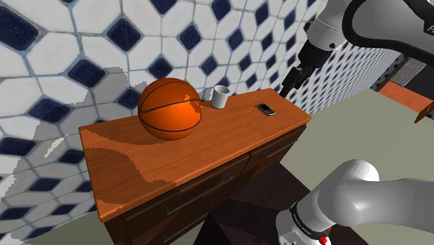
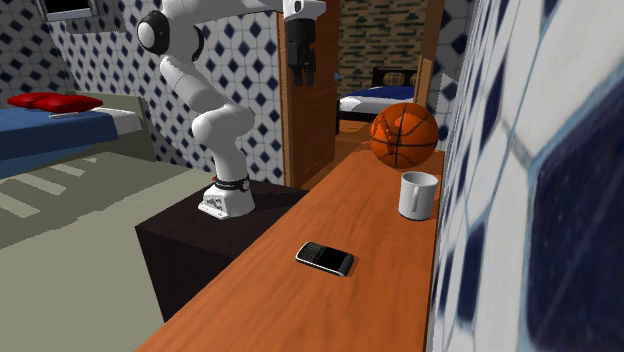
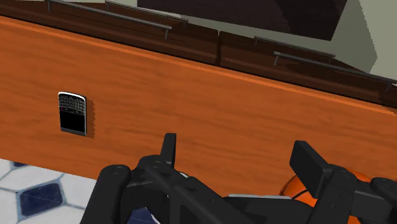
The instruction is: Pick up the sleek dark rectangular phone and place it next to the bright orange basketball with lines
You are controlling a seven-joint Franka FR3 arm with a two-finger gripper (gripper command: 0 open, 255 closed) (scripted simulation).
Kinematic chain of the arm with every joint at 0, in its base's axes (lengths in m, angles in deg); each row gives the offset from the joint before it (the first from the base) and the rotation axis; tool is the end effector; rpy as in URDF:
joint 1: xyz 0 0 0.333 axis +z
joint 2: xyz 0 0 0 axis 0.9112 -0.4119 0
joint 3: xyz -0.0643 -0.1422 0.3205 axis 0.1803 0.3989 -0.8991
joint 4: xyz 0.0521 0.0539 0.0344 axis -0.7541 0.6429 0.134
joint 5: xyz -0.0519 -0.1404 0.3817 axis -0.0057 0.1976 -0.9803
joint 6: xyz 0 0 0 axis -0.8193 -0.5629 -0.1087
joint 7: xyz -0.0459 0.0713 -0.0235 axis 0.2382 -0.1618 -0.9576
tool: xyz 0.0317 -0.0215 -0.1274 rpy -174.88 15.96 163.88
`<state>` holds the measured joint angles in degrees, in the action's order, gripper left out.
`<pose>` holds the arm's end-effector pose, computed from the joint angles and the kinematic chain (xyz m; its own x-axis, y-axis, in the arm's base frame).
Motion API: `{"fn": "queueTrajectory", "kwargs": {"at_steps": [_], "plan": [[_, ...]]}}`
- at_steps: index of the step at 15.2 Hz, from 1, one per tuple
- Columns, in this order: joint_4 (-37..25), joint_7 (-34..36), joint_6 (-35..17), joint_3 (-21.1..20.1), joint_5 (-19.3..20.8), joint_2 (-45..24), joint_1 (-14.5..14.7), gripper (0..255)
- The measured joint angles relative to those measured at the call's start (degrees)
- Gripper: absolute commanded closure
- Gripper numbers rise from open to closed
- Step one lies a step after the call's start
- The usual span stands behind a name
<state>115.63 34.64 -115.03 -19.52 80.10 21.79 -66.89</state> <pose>0.2836 -0.0033 0.6322 0.9924 0.0855 0.0890 0.0765 -0.9920 0.1004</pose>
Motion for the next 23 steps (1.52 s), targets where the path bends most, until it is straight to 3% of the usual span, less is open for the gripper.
{"fn": "queueTrajectory", "kwargs": {"at_steps": [3, 10, 17, 23], "plan": [[1.3, -1.3, -2.0, 1.5, 0.7, -0.4, -0.4, 0], [7.0, -7.3, -13.1, 8.7, 3.7, -4.0, -2.1, 0], [7.9, -14.7, -25.2, 17.3, 5.4, -13.2, -3.3, 0], [6.6, -21.6, -34.8, 24.4, 3.7, -23.0, -2.7, 0]]}}
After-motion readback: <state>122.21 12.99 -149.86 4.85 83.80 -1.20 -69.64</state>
